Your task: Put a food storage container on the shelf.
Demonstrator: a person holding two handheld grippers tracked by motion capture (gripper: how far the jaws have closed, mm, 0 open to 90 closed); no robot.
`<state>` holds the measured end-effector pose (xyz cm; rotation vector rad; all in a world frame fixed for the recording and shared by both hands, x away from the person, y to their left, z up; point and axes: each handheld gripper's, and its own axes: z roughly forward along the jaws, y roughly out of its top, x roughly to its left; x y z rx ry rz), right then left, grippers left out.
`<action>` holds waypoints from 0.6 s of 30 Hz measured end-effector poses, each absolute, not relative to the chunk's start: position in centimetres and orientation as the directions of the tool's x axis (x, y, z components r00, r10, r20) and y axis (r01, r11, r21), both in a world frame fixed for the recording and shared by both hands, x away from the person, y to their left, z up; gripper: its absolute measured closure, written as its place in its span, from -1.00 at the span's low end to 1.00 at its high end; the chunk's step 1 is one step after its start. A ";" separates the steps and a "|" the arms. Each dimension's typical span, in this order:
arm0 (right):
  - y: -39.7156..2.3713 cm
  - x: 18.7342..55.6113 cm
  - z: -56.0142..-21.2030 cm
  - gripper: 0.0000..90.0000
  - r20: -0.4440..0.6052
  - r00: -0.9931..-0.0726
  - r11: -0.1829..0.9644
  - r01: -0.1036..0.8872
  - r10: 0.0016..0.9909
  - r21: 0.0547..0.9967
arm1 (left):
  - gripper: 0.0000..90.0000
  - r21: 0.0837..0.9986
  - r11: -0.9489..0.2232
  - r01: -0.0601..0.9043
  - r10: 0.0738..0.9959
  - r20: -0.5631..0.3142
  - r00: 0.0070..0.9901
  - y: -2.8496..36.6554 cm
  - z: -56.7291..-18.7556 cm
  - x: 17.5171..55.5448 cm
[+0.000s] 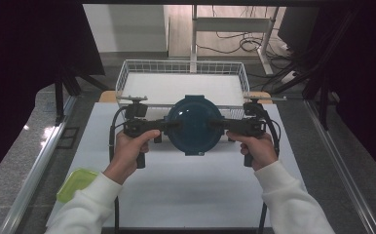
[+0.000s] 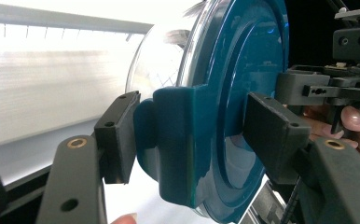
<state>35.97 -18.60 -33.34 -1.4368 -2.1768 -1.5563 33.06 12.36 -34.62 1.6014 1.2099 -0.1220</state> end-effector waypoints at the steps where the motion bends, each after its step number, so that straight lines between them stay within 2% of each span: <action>1: -18.6 36.0 -33.2 -0.17 0.559 -0.548 0.027 0.729 0.623 0.684 | -0.16 0.671 0.086 0.736 0.629 -0.610 0.482 12.4 -34.5 33.2; 18: -18.1 37.9 -31.0 -0.17 0.546 -0.558 0.028 0.715 0.625 0.698 | -0.16 0.686 0.084 0.723 0.629 -0.599 0.495 12.9 -32.4 35.2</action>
